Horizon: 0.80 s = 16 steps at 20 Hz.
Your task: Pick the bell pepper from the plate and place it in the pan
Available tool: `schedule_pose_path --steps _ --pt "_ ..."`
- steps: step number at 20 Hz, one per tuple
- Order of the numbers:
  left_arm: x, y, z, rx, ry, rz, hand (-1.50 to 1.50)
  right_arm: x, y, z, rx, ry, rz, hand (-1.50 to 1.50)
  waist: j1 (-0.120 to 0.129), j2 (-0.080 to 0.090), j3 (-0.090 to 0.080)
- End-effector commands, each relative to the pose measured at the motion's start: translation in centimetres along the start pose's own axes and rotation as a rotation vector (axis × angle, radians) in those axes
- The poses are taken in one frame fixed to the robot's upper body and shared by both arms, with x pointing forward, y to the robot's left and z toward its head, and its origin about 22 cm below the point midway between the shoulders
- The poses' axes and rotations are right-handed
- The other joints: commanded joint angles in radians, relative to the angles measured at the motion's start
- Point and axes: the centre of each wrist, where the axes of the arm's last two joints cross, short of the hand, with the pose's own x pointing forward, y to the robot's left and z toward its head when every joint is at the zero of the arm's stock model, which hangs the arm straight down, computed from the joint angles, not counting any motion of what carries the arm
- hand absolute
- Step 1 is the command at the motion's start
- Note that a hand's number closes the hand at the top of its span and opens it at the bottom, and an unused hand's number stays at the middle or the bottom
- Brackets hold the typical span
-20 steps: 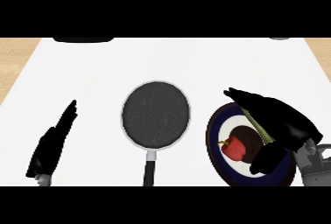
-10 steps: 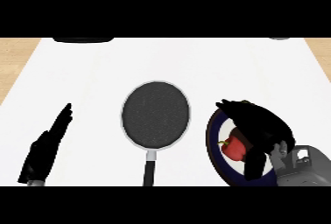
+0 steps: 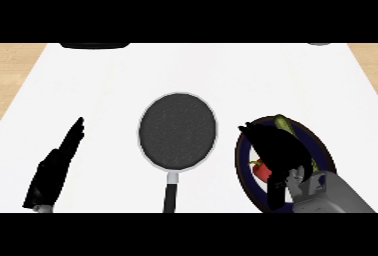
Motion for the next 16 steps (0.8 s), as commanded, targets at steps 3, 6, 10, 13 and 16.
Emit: schedule_pose_path --steps 3,6,10,13,16 --pt "1.4 -0.9 -1.7 -0.007 -0.004 -0.004 0.0 0.4 1.0 -2.1 0.038 0.093 0.04 -1.5 -0.003 0.001 0.0" --pt "-2.2 1.6 -0.8 0.025 0.006 0.003 0.0 0.6 1.3 -0.7 0.047 0.125 0.049 -1.5 -0.004 0.0 -0.001" --pt "0.4 -0.1 -0.8 0.011 -0.002 0.009 0.0 -0.5 2.1 -1.2 0.066 0.133 0.061 -1.5 -0.004 -0.001 0.0" --pt "0.4 -0.1 -1.1 0.008 -0.014 0.012 0.0 -1.9 1.9 -3.1 0.064 0.133 0.072 -1.5 -0.002 0.0 0.0" --pt "1.2 -0.3 -1.6 0.003 -0.005 0.01 0.0 0.3 3.9 -3.2 0.058 0.139 0.056 -1.5 -0.003 0.0 0.0"
